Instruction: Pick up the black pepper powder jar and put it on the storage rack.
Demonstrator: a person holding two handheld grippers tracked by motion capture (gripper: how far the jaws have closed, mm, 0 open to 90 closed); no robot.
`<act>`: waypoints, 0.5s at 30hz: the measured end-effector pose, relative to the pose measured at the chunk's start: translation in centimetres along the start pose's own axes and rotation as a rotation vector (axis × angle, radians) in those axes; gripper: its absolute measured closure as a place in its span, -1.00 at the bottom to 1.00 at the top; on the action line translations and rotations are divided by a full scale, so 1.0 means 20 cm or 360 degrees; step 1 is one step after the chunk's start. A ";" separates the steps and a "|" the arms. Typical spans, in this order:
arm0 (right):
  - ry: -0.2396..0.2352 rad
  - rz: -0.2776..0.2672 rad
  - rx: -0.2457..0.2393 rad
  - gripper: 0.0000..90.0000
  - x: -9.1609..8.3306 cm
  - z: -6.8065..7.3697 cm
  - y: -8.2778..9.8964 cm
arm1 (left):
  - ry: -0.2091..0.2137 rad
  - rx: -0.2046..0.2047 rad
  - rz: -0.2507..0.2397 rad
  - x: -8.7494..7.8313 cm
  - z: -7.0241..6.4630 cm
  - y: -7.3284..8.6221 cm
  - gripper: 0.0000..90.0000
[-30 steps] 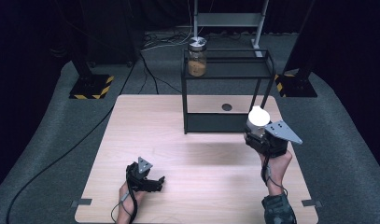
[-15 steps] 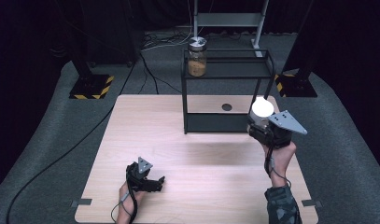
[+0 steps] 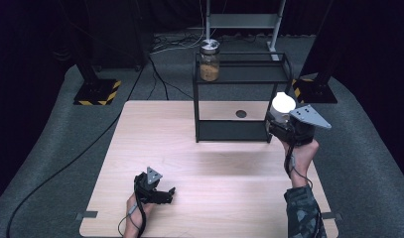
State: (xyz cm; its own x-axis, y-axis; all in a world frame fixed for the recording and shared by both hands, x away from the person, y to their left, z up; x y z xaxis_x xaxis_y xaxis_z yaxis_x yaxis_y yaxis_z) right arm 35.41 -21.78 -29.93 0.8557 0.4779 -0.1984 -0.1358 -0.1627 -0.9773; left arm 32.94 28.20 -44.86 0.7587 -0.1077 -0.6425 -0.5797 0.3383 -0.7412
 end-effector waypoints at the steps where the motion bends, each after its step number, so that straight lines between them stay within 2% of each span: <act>1: 0.0001 0.0006 0.0003 -0.34 0.01 -0.01 -0.01 | 0.0000 0.0000 0.0000 0.00 0.00 0.00 -0.98; 15: -0.0006 0.0023 0.0044 -0.34 0.09 -0.09 -0.10 | 0.0001 0.0000 0.0001 0.00 0.00 0.00 -0.98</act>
State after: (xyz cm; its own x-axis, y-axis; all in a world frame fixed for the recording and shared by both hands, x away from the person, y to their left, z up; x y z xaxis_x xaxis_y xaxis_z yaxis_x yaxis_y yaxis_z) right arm 38.03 -22.17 -28.23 0.8516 0.4791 -0.2127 -0.1617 -0.1458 -0.9760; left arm 32.95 28.22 -44.85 0.7581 -0.1083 -0.6430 -0.5802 0.3381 -0.7410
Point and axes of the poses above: each handheld gripper's, and its own axes: x roughly forward along the jaws, y roughly out of its underside, z roughly to its left, the point moved 2 cm from there along x, roughly forward along the jaws, and after that the axes turned 14 degrees about -y, right-handed, at the moved point
